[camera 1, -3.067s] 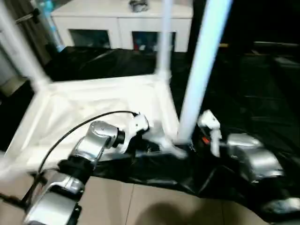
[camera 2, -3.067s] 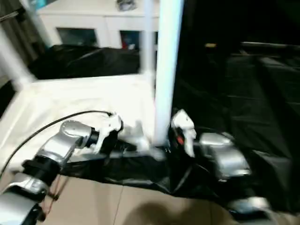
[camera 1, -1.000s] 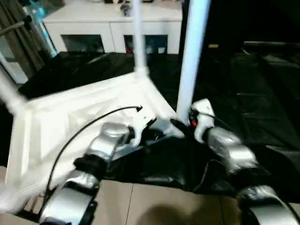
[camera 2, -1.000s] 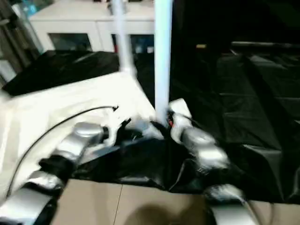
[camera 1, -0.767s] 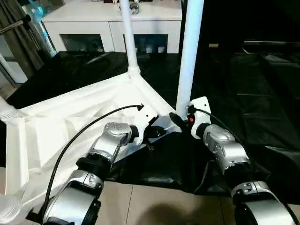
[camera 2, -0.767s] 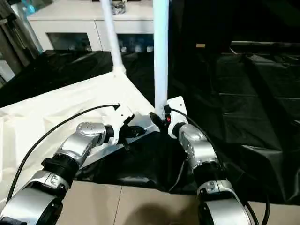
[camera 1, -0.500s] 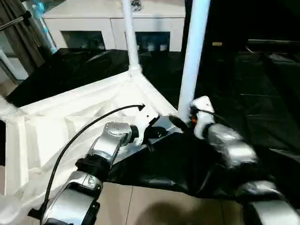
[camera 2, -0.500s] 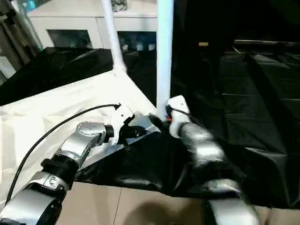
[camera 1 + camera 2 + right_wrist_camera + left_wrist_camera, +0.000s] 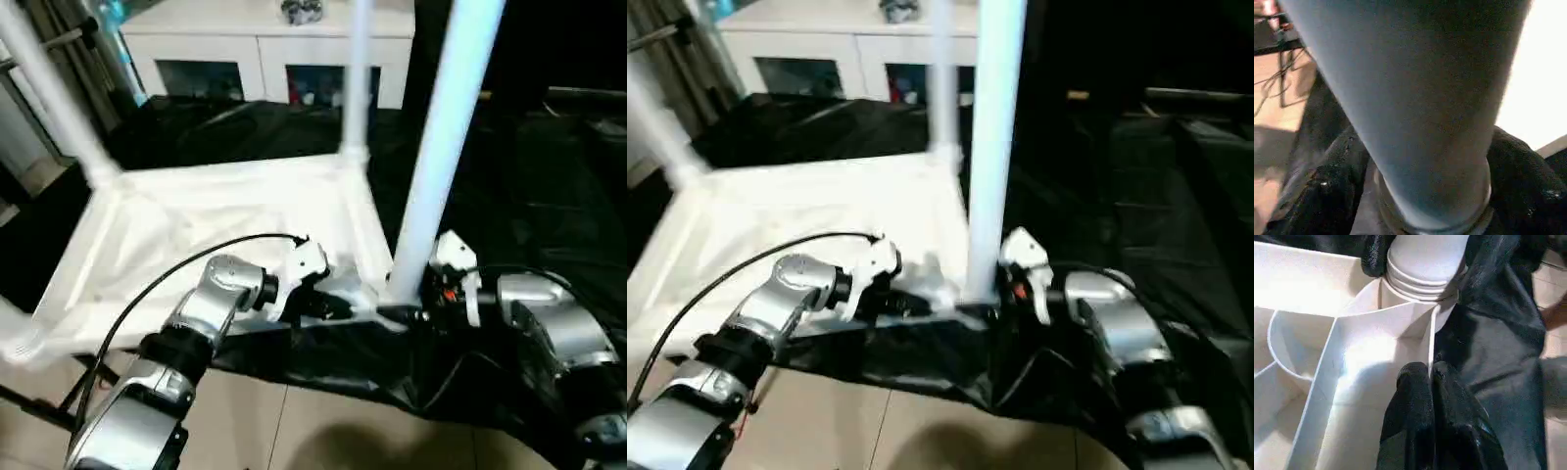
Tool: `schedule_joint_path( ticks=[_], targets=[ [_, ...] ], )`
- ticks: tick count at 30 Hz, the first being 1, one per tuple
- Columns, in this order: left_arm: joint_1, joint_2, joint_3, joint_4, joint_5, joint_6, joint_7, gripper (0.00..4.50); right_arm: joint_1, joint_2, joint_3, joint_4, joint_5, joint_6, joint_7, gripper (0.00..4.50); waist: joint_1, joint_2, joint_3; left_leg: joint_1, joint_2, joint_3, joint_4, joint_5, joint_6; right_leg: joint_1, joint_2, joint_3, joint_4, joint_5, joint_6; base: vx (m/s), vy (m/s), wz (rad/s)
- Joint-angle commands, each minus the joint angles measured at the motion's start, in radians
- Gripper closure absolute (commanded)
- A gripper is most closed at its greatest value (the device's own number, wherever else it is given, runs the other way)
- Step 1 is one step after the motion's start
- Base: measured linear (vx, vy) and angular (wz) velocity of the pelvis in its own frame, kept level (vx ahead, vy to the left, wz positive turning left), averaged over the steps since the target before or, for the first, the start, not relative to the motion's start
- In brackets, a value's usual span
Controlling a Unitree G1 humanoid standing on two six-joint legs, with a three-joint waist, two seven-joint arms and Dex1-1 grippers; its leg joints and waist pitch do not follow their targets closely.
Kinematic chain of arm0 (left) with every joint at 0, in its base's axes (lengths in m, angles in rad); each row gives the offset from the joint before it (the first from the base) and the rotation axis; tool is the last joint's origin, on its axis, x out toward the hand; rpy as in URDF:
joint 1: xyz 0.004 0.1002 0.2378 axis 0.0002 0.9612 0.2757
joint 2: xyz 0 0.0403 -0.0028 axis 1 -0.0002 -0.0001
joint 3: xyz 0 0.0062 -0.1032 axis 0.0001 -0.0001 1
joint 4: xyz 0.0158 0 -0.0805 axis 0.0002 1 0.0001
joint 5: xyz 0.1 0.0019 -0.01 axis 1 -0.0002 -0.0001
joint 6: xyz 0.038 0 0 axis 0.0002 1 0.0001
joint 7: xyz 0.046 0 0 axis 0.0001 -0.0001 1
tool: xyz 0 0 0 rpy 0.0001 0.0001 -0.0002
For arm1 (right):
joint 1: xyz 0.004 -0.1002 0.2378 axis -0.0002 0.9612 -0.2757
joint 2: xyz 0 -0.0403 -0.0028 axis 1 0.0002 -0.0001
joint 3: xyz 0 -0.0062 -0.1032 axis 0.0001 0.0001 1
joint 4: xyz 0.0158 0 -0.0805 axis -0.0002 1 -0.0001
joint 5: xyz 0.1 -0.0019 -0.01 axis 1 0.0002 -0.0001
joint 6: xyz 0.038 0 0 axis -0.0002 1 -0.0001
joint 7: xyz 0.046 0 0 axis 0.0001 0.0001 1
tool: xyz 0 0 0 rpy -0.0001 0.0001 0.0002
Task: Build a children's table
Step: Rotate leg to tighten
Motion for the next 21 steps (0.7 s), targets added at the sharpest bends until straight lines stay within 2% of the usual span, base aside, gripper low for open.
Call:
schedule_joint_path(
  ticks=[1,2,5,7,12,14,15,17,18,19,21],
  targets=[
    [-0.029,-0.009,0.009,-0.028,-0.017,-0.008,0.021,4.5,0.029,0.026,0.103,-0.055,0.034,0.018,0.111,1.23,-0.003,-0.014,-0.06,-0.006,0.035,-0.004,-0.063,-0.069,0.157,0.063,-0.038,0.041,-0.057,-0.088,-0.259,0.0,0.0,0.0],
    [-0.029,-0.006,0.008,-0.027,-0.017,-0.01,0.015,4.5,0.029,0.022,0.105,-0.06,0.034,0.022,0.114,1.38,-0.002,-0.013,-0.06,-0.006,0.035,-0.005,-0.064,-0.069,0.157,0.063,-0.038,0.041,-0.057,-0.088,-0.261,0.0,0.0,0.0],
    [-0.028,0.008,0.002,-0.026,-0.018,-0.016,-0.015,4.5,0.031,0.01,0.112,-0.075,0.034,0.036,0.13,1.46,-0.002,-0.013,-0.058,-0.005,0.036,-0.005,-0.066,-0.087,0.146,0.063,-0.038,0.041,-0.061,-0.12,-0.255,0.0,0.0,0.0],
    [-0.025,0.019,-0.002,-0.028,-0.02,-0.016,-0.032,4.5,0.034,0.007,0.116,-0.084,0.03,0.045,0.14,1.67,-0.002,-0.018,-0.058,-0.006,0.035,-0.005,-0.066,-0.089,0.143,0.064,-0.038,0.041,-0.061,-0.123,-0.254,0.0,0.0,0.0],
    [-0.017,0.016,0.0,-0.034,-0.019,-0.01,-0.022,4.5,0.051,0.022,0.124,-0.092,0.028,0.054,0.125,1.74,-0.002,-0.015,-0.058,-0.005,0.035,-0.004,-0.066,-0.084,0.138,0.063,-0.039,0.042,-0.061,-0.12,-0.255,0.0,0.0,0.0],
    [-0.012,0.003,0.007,-0.033,-0.019,0.002,0.004,4.5,0.061,0.051,0.113,-0.075,0.028,0.054,0.083,1.74,-0.001,-0.02,-0.058,-0.006,0.035,-0.004,-0.066,-0.085,0.136,0.064,-0.039,0.042,-0.06,-0.128,-0.253,0.0,0.0,0.0],
    [-0.013,-0.018,0.021,-0.025,-0.02,0.015,0.049,4.5,0.064,0.092,0.098,-0.043,0.015,0.049,0.007,1.75,-0.002,-0.018,-0.056,-0.006,0.035,-0.004,-0.067,-0.087,0.133,0.063,-0.04,0.042,-0.063,-0.14,-0.249,0.0,0.0,0.0],
    [-0.016,-0.034,0.03,-0.018,-0.022,0.016,0.083,4.5,0.06,0.127,0.083,-0.011,0.0,0.061,-0.066,1.75,-0.007,-0.017,-0.052,-0.006,0.034,-0.004,-0.071,-0.119,0.115,0.061,-0.039,0.041,-0.069,-0.192,-0.238,0.0,0.0,0.0],
    [-0.021,-0.053,0.037,-0.01,-0.023,0.03,0.122,4.5,0.058,0.173,0.066,0.032,-0.02,0.028,-0.149,1.76,-0.016,-0.019,-0.047,-0.004,0.03,-0.005,-0.077,-0.168,0.084,0.06,-0.039,0.04,-0.079,-0.282,-0.211,0.0,0.0,0.0],
    [-0.022,-0.055,0.038,-0.01,-0.024,0.031,0.124,4.5,0.058,0.175,0.065,0.034,-0.021,0.025,-0.155,1.76,-0.02,-0.019,-0.045,-0.001,0.029,-0.006,-0.078,-0.188,0.073,0.059,-0.041,0.04,-0.084,-0.32,-0.2,0.0,0.0,0.0],
    [-0.03,-0.086,0.037,0.006,-0.014,0.042,0.187,4.5,0.023,0.268,0.014,0.154,-0.066,0.008,-0.378,1.76,-0.035,-0.015,-0.042,0.003,0.026,-0.009,-0.082,-0.233,0.047,0.054,-0.041,0.039,-0.093,-0.414,-0.173,0.0,0.0,0.0]
  ],
)
